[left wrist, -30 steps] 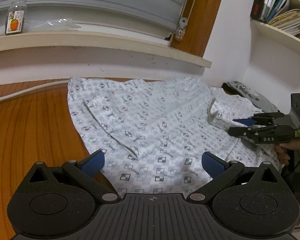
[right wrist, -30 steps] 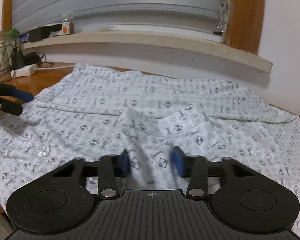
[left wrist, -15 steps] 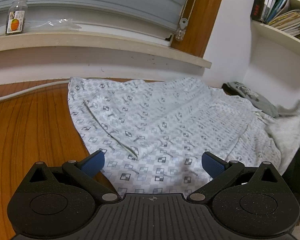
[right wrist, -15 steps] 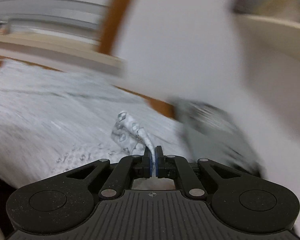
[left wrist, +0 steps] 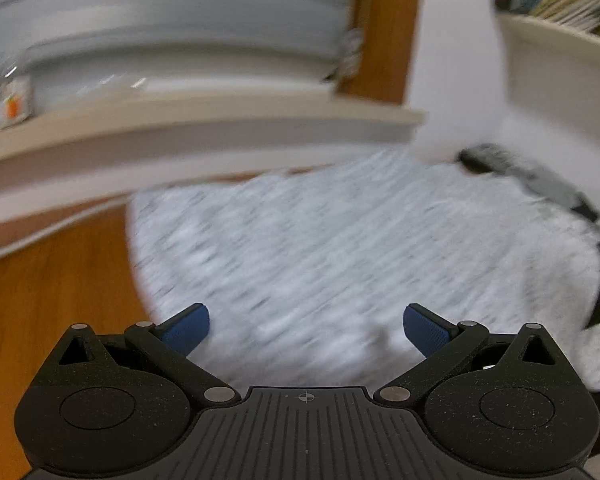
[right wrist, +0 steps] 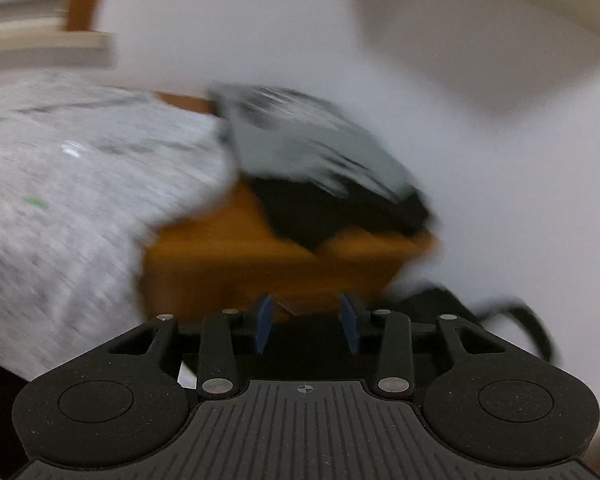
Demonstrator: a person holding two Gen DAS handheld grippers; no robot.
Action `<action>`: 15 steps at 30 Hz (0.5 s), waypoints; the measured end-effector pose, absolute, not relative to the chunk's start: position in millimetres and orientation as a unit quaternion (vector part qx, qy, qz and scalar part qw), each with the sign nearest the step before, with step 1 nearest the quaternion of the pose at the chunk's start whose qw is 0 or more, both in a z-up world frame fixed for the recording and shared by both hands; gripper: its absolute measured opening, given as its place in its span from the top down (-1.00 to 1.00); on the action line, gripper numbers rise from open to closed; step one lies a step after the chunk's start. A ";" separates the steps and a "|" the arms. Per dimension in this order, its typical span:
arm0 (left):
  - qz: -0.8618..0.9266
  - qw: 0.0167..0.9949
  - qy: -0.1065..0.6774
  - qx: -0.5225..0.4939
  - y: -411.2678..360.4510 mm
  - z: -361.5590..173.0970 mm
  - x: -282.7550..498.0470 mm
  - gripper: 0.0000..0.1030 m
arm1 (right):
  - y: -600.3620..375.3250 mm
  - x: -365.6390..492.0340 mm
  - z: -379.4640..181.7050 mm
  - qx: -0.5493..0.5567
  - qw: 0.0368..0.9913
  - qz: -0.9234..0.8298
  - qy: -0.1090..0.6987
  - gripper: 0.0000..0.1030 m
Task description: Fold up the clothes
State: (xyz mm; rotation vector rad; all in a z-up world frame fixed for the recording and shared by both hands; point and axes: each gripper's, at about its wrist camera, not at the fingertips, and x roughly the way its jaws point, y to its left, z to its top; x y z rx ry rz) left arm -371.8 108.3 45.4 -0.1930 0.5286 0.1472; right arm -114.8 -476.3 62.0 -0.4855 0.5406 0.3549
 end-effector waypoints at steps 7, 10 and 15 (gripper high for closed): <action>0.022 0.959 0.276 -0.068 83.6 45.7 -322.9 -1.00 | -324.9 -65.2 40.6 -0.205 0.888 0.342 0.229 0.04; 0.028 0.958 0.278 -0.058 87.2 44.9 -326.4 -1.00 | -276.8 -52.4 30.9 -0.190 0.874 0.390 0.217 0.00; 0.056 0.953 0.287 -0.079 108.0 52.3 -334.1 -1.00 | -252.5 -19.8 23.6 -0.160 0.865 0.409 0.242 -0.10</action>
